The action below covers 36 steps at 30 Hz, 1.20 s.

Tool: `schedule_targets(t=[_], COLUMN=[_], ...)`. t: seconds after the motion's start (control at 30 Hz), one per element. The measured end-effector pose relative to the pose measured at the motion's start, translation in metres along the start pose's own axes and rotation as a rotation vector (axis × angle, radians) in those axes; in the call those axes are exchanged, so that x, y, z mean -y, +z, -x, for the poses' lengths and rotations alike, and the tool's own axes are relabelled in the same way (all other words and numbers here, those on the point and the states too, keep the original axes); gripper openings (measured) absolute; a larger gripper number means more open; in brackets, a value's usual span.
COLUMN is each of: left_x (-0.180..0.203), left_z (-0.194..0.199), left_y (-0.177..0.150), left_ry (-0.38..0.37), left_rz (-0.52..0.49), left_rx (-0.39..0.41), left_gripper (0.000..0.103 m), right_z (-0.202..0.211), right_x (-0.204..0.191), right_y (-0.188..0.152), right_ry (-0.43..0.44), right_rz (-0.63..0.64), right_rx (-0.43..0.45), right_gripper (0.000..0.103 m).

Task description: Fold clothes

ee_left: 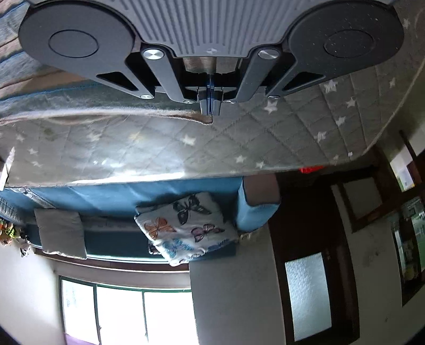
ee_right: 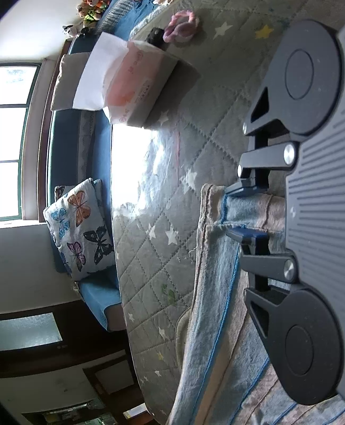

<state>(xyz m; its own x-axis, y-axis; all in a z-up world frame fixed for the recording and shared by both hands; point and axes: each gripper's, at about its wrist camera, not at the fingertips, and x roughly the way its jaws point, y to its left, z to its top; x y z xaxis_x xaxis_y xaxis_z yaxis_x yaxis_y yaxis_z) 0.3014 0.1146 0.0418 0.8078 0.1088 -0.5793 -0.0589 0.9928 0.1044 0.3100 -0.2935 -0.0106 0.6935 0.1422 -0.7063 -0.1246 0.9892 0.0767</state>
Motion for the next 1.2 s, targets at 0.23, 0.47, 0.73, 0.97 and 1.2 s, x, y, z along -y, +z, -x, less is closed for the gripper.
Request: schedule_targets(t=[0.23,0.47,0.73,0.97,1.2], left_x=[-0.007,-0.008,-0.009,-0.007,-0.01], left_z=[-0.007,-0.032,-0.035,-0.046,-0.045], left_y=[-0.003,-0.015,-0.017,-0.022,-0.024], left_ry=[-0.002,0.024,0.054,0.099,0.111], left_rz=[0.018,-0.004,0.007,-0.008,-0.037], left_rx=[0.034,-0.043,-0.03,-0.045,-0.072], left_gripper=[0.0,0.001,0.001,0.001,0.014], right_z=[0.002,-0.012,-0.023,-0.02,-0.021], right_x=[-0.016,-0.016,-0.013,-0.025,-0.019], right_y=[0.016,0.019,0.018,0.025,0.024], right_ry=[-0.044,-0.013,0.023,0.0,-0.017], right_rz=[0.064,0.036,0.024,0.059,0.068], right_rx=[0.095,0.055,0.028,0.116,0.049], right_gripper=[0.001,0.034,0.004,0.008,0.022])
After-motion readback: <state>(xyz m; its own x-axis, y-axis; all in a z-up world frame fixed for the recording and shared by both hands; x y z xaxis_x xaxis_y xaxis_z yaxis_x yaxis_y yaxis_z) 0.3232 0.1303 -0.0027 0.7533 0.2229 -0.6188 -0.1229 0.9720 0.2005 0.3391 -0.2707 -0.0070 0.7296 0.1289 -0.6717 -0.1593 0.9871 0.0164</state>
